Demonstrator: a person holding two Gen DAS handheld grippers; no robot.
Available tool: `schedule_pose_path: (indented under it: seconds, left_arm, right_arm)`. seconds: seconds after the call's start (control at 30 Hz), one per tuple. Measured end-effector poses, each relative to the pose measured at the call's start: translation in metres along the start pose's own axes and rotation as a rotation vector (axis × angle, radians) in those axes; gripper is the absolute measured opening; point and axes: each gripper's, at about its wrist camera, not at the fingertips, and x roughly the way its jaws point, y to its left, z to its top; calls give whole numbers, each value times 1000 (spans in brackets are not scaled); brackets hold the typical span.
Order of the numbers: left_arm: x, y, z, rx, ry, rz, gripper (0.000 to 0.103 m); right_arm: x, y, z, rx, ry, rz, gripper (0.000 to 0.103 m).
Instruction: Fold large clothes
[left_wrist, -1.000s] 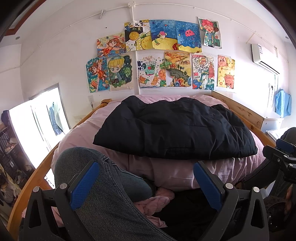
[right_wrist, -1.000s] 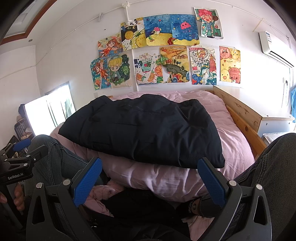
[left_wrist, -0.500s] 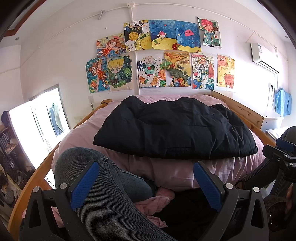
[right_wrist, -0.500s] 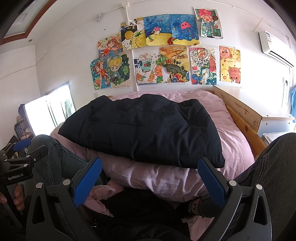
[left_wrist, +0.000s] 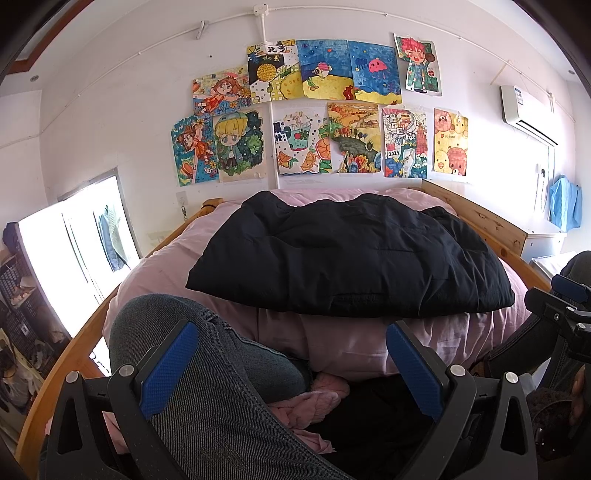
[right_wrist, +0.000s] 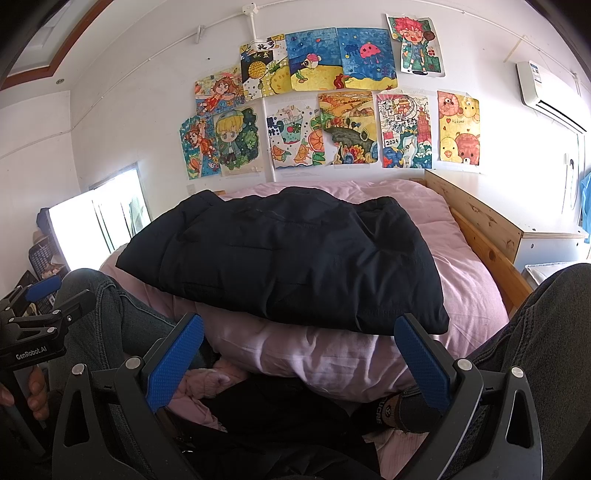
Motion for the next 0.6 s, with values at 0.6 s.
schedule_pose_path:
  seconds: [0.6]
  left_arm:
    - [1, 6, 0, 5, -1, -4, 103]
  right_arm:
    - [0, 0, 0, 0, 0, 0, 102]
